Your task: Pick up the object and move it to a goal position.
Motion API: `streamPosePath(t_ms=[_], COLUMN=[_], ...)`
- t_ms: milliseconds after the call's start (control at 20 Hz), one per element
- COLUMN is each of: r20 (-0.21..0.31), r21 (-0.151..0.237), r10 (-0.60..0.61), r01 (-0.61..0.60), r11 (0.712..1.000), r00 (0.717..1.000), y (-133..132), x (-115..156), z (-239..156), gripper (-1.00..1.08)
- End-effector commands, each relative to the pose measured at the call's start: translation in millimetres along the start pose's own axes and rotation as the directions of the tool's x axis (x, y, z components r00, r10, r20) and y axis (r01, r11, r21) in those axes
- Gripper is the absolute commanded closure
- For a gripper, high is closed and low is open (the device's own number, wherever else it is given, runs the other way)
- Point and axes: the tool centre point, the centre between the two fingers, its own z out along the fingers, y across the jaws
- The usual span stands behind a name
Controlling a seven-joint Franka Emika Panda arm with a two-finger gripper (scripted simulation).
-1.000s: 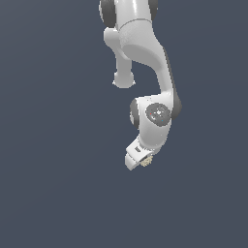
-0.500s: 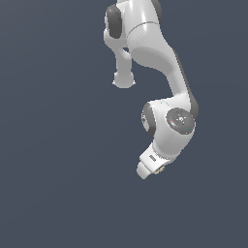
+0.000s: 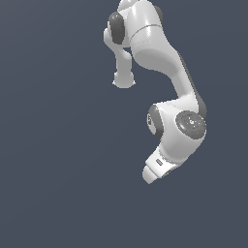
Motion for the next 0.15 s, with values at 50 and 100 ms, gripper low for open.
streamPosePath(t_ms=[50, 100], r20=[0.0, 0.0], r21=[0.0, 0.0], r10=[0.0, 0.0], r01=[0.0, 0.0], r11=[1.0, 1.0], r00=[1.0, 1.0], y=[0.0, 0.0], x=[2.5, 2.6], z=[-0.8, -0.9], gripper=[1.08, 1.08])
